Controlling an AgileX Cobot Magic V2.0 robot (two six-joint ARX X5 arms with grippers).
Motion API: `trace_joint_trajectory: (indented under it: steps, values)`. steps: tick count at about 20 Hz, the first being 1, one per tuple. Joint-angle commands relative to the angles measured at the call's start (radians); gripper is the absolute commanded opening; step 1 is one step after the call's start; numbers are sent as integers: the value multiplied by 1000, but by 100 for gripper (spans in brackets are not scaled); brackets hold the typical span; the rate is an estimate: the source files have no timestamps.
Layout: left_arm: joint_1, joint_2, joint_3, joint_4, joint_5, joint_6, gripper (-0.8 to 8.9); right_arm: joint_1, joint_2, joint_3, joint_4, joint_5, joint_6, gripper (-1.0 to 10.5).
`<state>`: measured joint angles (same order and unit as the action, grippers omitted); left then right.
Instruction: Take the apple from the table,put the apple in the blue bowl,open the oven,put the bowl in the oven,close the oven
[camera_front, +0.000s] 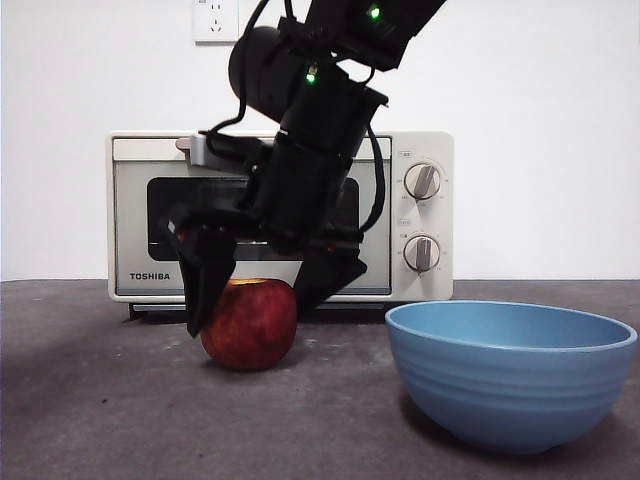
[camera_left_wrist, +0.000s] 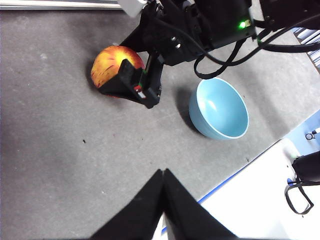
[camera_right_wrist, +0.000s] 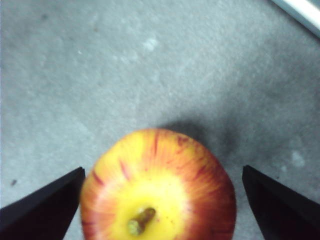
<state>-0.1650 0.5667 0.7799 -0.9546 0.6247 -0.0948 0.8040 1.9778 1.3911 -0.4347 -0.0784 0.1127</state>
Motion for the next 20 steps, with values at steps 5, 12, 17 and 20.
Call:
trace_joint_trajectory:
  steps: [5,12,17,20]
  values:
    - [-3,5,18,5,0,12,7,13,37,23,-16,26,19,329]
    - [-3,5,18,14,0,13,7,13,-92,25,-47,26,24,300]
    - [-3,6,18,64,0,12,7,12,-318,24,-228,29,29,300]
    - [-3,8,18,64,0,13,7,12,-441,4,-341,43,29,300]
